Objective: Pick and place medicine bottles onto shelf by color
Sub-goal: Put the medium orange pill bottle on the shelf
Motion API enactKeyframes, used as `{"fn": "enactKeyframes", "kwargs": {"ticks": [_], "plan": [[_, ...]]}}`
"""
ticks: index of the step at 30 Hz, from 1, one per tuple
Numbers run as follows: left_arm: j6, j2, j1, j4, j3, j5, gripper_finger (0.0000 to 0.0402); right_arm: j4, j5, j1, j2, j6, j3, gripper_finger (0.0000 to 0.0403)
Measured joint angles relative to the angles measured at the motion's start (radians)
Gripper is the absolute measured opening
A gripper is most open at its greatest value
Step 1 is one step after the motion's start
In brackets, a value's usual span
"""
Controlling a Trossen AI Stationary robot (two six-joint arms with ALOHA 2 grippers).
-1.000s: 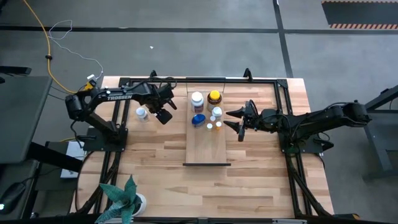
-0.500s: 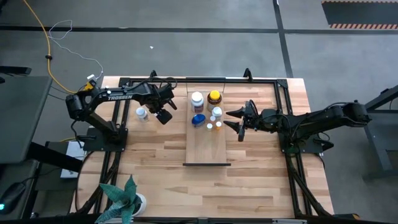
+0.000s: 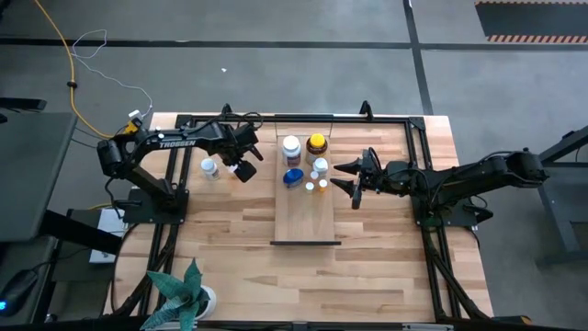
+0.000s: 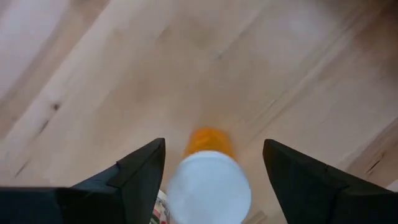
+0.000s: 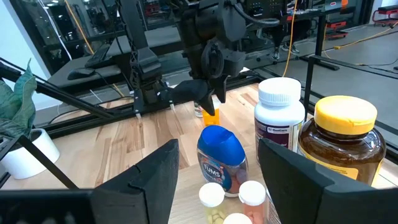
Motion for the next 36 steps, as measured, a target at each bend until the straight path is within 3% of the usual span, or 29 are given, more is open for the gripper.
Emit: {"fn": "enactKeyframes", "kwargs": {"ticks": [7, 11, 16, 18, 20, 25, 36], "plan": [[0.024, -0.031, 0.028, -0.055, 0.100, -0.001, 0.0258, 0.000, 0.000, 0.000, 0.000, 0.000, 0.000, 0.0211], [0.017, -0.065, 0.018, -0.153, 0.126, 0.015, 0.0231, 0.000, 0.000, 0.000, 0.000, 0.000, 0.000, 0.0211], [-0.006, -0.068, -0.017, -0.302, 0.081, 0.013, 0.0116, 0.000, 0.000, 0.000, 0.000, 0.000, 0.000, 0.0211], [-0.010, -0.068, -0.027, -0.272, 0.060, 0.003, 0.0048, 0.000, 0.000, 0.000, 0.000, 0.000, 0.000, 0.0211], [-0.018, -0.068, -0.028, -0.218, 0.045, -0.001, 0.0015, 0.000, 0.000, 0.000, 0.000, 0.001, 0.000, 0.0211], [-0.005, -0.068, -0.027, -0.166, 0.040, 0.008, 0.0005, 0.000, 0.000, 0.000, 0.000, 0.008, 0.000, 0.0211], [-0.018, -0.054, -0.001, -0.233, 0.039, -0.006, 0.0000, 0.000, 0.000, 0.000, 0.000, -0.007, 0.000, 0.0211]]}}
